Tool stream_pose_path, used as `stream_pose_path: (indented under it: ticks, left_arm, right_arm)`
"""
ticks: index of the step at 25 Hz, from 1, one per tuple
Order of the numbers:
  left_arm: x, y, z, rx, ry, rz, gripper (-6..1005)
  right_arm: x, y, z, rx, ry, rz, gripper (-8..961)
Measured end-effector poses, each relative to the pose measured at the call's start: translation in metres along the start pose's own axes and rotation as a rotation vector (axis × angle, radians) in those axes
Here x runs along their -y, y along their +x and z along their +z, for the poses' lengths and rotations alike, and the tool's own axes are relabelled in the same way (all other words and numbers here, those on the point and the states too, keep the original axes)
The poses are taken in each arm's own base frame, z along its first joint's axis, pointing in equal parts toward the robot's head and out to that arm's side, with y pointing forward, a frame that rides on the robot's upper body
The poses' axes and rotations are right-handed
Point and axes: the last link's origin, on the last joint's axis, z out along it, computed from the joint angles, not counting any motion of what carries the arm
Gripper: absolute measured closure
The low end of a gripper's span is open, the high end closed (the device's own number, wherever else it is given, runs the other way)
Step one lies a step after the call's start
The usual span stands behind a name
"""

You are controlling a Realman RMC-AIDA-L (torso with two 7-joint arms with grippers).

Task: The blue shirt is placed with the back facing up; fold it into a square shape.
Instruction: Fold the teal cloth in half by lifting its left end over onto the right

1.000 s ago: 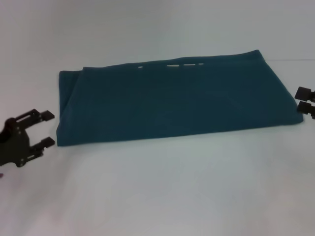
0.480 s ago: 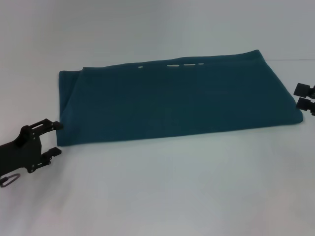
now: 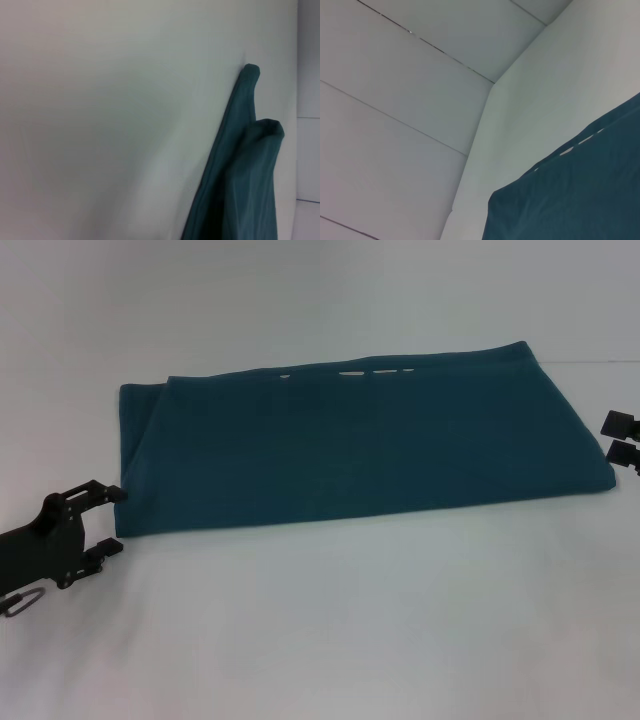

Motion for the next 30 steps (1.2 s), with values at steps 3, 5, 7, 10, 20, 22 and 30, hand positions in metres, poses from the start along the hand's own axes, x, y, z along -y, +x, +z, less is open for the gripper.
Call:
stream_pose_path:
  ticks: [3, 5, 7, 10, 20, 22, 30]
  left_arm:
    - [0.000, 0.001, 0.002, -0.006, 0.007, 0.003, 246]
    - [-0.001, 0.001, 0.003, -0.009, 0.009, 0.005, 246]
    - [-0.001, 0.001, 0.003, -0.011, 0.011, 0.007, 246]
    - [-0.001, 0.000, 0.006, -0.010, 0.018, 0.009, 247]
    - [-0.006, -0.002, 0.015, -0.003, 0.018, 0.015, 247]
    - [-0.008, -0.002, 0.019, 0.001, 0.022, 0.021, 247]
    - [-0.023, -0.004, 0.038, 0.009, 0.046, 0.078, 246]
  right_arm:
    - [0.000, 0.000, 0.000, 0.002, 0.002, 0.000, 163]
    - [0.000, 0.000, 0.000, 0.002, 0.003, 0.000, 163]
    - [0.000, 0.000, 0.000, 0.002, 0.003, 0.000, 162]
    - [0.000, 0.000, 0.000, 0.002, 0.003, 0.000, 162]
    - [0.002, -0.001, -0.002, 0.010, 0.011, 0.002, 162]
    - [0.002, -0.001, -0.002, 0.011, 0.012, 0.002, 162]
    - [0.004, -0.001, -0.005, 0.019, 0.016, 0.008, 162]
